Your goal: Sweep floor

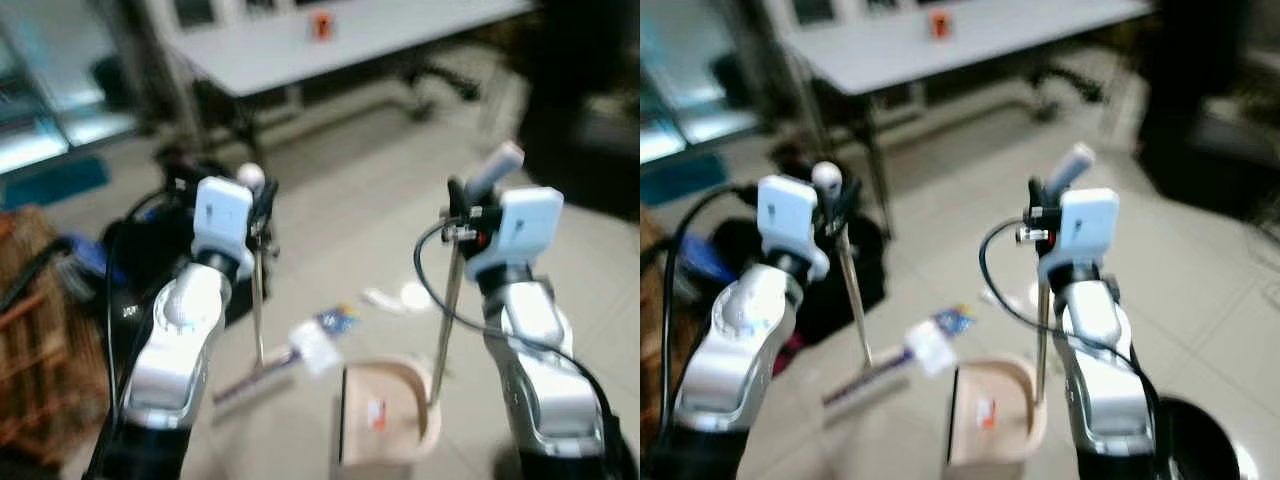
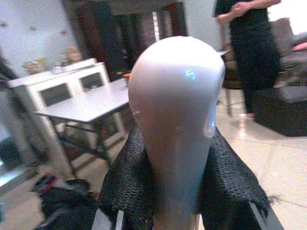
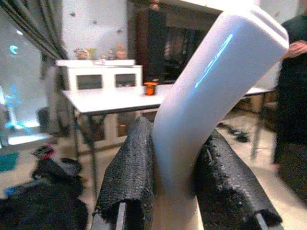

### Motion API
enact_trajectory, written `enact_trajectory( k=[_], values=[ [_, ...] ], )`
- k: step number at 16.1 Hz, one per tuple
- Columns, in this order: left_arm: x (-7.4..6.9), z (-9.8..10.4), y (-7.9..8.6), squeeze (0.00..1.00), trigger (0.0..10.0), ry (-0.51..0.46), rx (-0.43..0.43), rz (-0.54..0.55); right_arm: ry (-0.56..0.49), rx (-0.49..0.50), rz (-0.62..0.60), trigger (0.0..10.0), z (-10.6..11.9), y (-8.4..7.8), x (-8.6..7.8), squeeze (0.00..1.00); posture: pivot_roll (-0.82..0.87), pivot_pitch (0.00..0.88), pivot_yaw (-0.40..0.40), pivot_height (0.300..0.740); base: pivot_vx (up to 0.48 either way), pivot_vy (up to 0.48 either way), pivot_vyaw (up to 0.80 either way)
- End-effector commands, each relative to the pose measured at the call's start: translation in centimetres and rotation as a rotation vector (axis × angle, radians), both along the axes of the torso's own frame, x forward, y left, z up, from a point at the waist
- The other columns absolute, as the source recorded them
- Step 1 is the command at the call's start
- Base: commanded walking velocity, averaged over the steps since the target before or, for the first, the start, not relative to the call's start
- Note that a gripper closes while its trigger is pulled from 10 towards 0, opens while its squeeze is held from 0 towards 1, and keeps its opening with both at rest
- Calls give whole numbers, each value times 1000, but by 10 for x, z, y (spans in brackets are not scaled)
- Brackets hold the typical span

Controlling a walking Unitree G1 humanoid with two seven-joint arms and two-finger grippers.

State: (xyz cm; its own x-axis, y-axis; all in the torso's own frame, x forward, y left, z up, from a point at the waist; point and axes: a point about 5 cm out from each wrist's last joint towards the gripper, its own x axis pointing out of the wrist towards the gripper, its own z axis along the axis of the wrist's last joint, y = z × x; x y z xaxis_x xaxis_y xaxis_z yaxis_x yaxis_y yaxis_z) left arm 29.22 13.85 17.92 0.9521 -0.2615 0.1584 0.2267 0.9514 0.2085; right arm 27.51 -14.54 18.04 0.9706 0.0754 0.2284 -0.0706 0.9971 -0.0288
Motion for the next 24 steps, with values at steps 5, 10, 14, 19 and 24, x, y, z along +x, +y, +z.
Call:
enact_trajectory(
  k=[5,10,14,19,24],
  values=[
    [10,3,-11,0,10000,-21,5,-47,-51,17,-93,10000,7,-13,-8,0,-42,0,108,740,477,0,0],
    [11,-1,-15,0,10000,-22,-12,-50,-55,55,-54,10000,11,-11,-5,0,-55,0,97,740,465,0,-205],
    [12,-6,-3,0,10000,1,-43,53,-44,53,-13,10000,11,-7,1,0,-34,0,67,740,345,0,-138],
    [14,-5,13,0,10000,9,-59,148,24,91,88,10000,1,3,7,0,-14,0,29,740,0,0,0],
    [19,-6,7,0,10000,31,-32,113,9,24,70,10000,0,-1,13,0,-27,0,61,740,0,0,0]
  ],
)
